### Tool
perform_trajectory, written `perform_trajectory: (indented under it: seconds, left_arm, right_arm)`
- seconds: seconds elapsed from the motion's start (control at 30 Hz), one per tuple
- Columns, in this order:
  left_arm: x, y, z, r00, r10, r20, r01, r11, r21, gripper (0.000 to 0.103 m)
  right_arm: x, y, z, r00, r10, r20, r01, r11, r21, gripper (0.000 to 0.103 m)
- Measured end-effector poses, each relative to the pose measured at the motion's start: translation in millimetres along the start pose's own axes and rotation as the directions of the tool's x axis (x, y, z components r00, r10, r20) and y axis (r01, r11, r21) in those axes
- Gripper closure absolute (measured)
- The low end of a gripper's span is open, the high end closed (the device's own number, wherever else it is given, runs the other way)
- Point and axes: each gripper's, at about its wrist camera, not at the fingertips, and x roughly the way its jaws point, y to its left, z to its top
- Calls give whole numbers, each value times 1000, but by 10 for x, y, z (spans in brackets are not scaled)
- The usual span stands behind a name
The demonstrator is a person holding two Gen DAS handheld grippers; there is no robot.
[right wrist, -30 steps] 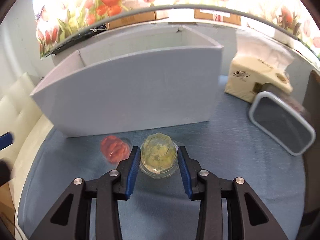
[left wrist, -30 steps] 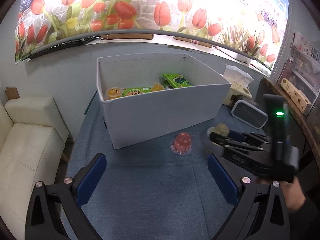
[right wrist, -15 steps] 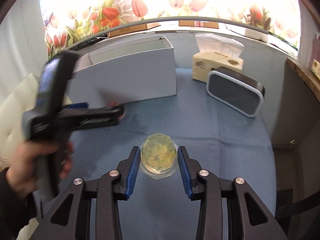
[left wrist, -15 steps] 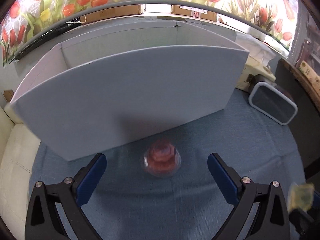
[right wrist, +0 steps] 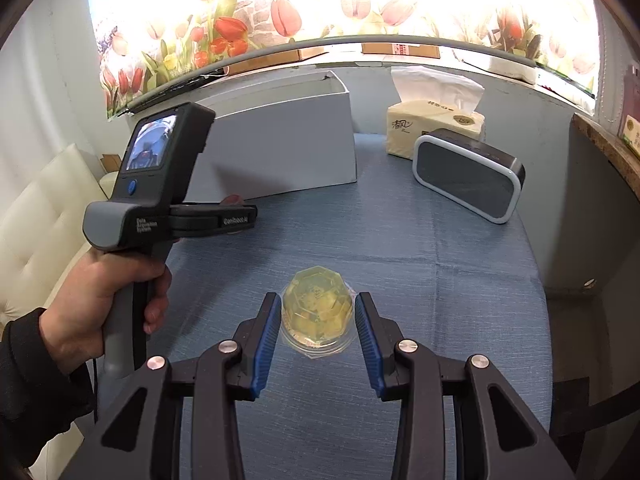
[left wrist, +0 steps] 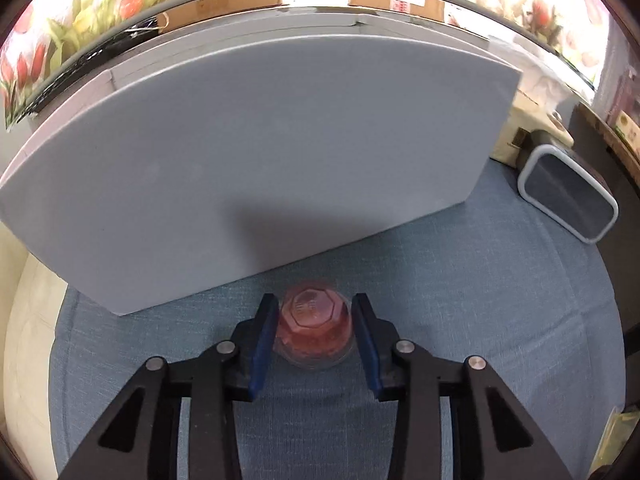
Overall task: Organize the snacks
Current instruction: 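Carry both jelly cups into the white box and open both grippers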
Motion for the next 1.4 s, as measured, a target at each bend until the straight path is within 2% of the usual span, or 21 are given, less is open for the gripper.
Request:
perform_trajectory:
  seconds: [0.2, 0.47, 0.57, 0.8, 0.97, 1.13, 1.3, 1.4]
  left_arm:
    - [-98, 4, -58, 999, -29, 17, 29, 1000, 0, 61]
    - [-622, 17, -117, 991, -94, 91, 90, 995, 51, 61]
    - [-853, 108, -109, 986, -123, 115, 120, 992, 36, 61]
    - [-1356, 464, 97, 974, -134, 182, 134, 991, 11, 61]
    - [-1567, 619, 326, 965, -125, 230, 125, 992, 14, 61]
    - [-1639, 769, 673, 960, -81, 269, 82, 997, 8, 61]
    - [-1480, 936, 1027, 963, -84, 257, 87, 996, -2, 61]
    - [-1295, 1000, 1177, 968, -99, 230, 101, 995, 0, 61]
  right_arm:
    - [-1, 56, -20, 1000, 10, -1, -10, 1000, 5, 61]
    - [-16, 198, 81, 1000, 24, 10, -24, 1000, 0, 61]
    - [-6, 274, 162, 999, 34, 14, -34, 999, -4, 61]
    - [-21, 394, 455, 997, 41, 58, -39, 999, -24, 61]
    - [-41, 483, 891, 993, 51, 103, -45, 998, -52, 61]
    - [70, 560, 1499, 989, 87, 122, -83, 996, -38, 61]
    - [343, 607, 2010, 988, 107, 113, -107, 994, -11, 61]
    - [641, 582, 2245, 993, 98, 65, -99, 995, 20, 61]
